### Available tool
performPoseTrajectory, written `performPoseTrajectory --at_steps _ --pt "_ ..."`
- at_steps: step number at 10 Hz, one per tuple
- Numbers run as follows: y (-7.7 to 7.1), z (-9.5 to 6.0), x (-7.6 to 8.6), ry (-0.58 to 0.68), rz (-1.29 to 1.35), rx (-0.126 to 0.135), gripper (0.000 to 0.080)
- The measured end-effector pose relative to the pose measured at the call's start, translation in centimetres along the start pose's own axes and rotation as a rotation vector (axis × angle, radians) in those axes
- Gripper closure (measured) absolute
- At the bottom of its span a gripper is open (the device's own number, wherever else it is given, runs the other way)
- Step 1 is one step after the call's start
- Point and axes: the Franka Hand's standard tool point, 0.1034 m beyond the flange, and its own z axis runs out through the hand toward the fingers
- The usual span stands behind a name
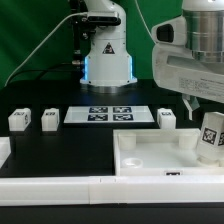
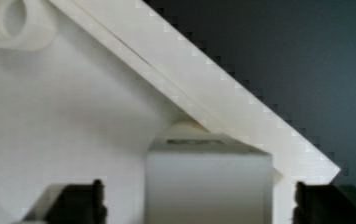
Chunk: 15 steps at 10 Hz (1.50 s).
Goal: Assemble one leg
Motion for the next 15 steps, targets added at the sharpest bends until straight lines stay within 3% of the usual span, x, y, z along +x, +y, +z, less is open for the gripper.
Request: performPoseTrajectory --at_steps 1,3,12,14,15 --pt "0.0 0.0 -0.01 0.0 -0.04 0.0 0.0176" --pt "0.1 0.19 -0.21 -0.007 -0.182 -0.014 0.0154" --pt "0.32 0.3 -0.11 -0.015 -1.233 -0.027 0.015" --pt "0.33 0.3 -0.08 -0.016 -1.263 -0.025 0.015" --pt "0.34 0.3 -0.06 -0.016 -1.263 -0.025 0.0242"
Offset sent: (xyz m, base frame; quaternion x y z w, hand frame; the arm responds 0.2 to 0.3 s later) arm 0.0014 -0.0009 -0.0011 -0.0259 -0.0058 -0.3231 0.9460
